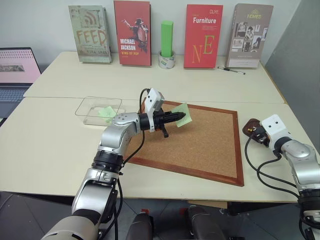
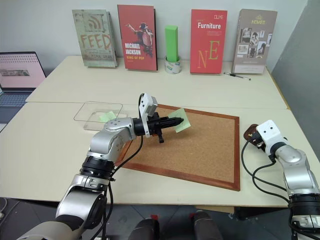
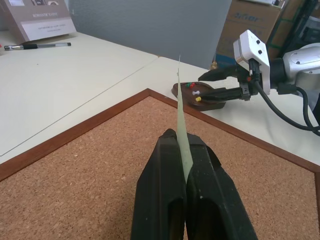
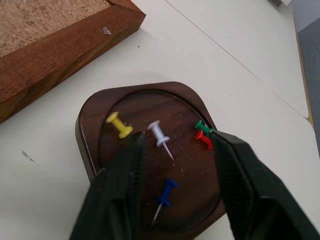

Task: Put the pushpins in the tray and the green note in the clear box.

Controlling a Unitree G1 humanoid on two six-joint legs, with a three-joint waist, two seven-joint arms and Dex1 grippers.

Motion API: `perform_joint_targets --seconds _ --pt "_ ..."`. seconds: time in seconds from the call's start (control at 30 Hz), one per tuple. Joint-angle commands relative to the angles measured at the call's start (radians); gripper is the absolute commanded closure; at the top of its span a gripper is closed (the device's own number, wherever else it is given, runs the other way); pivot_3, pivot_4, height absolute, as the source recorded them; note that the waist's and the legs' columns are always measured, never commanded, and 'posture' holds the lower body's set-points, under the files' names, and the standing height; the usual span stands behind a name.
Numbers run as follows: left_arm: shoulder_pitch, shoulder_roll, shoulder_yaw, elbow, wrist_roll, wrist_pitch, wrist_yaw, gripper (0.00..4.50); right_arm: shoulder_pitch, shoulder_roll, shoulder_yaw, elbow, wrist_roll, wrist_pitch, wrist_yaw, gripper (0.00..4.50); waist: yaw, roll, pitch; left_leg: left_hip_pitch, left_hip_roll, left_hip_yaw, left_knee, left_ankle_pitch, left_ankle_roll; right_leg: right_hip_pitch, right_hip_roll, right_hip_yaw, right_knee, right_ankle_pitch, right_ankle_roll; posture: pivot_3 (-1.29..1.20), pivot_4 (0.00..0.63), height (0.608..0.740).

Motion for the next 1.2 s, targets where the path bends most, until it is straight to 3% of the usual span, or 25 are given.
perform_joint_targets --seconds 0.03,0.27,0.47,0.7,0.9,1.2 --pt "-0.015 0.003 0.011 -0.027 -0.003 -0.023 0.011 4.5 -0.007 -0.018 -0.046 -0.08 0.018 0.027 0.002 1.4 0.0 0.0 0.0 0.0 0.0 0.0 0.0 0.0 0.0 0.0 0.0 0.0 0.0 0.0 0.0 0.0 0.15 0.74" --pt "-0.037 -0.005 0.025 -0.016 -0.004 -0.036 0.042 4.5 0.007 -0.044 -0.087 -0.202 0.032 0.072 0.022 1.4 0.002 0.0 0.0 -0.001 0.0 0.0 0.0 0.0 0.0 0.0 0.0 0.0 0.0 0.0 0.0 0.0 0.15 0.74" --pt "-0.066 0.035 0.068 -0.056 0.015 -0.028 0.144 4.5 -0.029 -0.012 -0.082 -0.394 0.198 0.046 0.164 1.4 -0.003 0.0 0.0 0.0 0.0 0.0 0.0 0.0 0.0 0.0 0.0 0.0 0.0 0.0 0.0 0.0 0.15 0.74" --pt "-0.021 0.261 0.189 -0.222 0.021 0.122 0.231 4.5 -0.135 0.103 0.05 -0.559 0.402 0.127 0.285 1.4 -0.021 0.0 0.0 0.0 0.002 -0.001 -0.001 0.0 0.0 -0.001 0.001 -0.001 0.001 0.0 0.0 0.0 0.15 0.74" --pt "-0.033 0.444 0.172 -0.054 0.171 0.037 0.302 4.5 -0.24 0.16 0.229 -0.504 0.412 0.165 0.366 1.4 -0.011 0.0 0.001 0.0 0.001 -0.002 0.0 0.0 0.0 0.0 0.0 -0.003 0.0 0.0 0.0 0.0 0.15 0.74" --pt "-0.048 0.487 0.124 0.211 0.319 -0.106 0.382 4.5 -0.293 0.194 0.285 -0.456 0.374 0.148 0.371 1.4 0.009 0.0 0.001 -0.002 0.001 -0.002 -0.001 0.0 0.0 -0.002 0.0 -0.004 0.0 -0.001 -0.002 0.0 0.15 0.74"
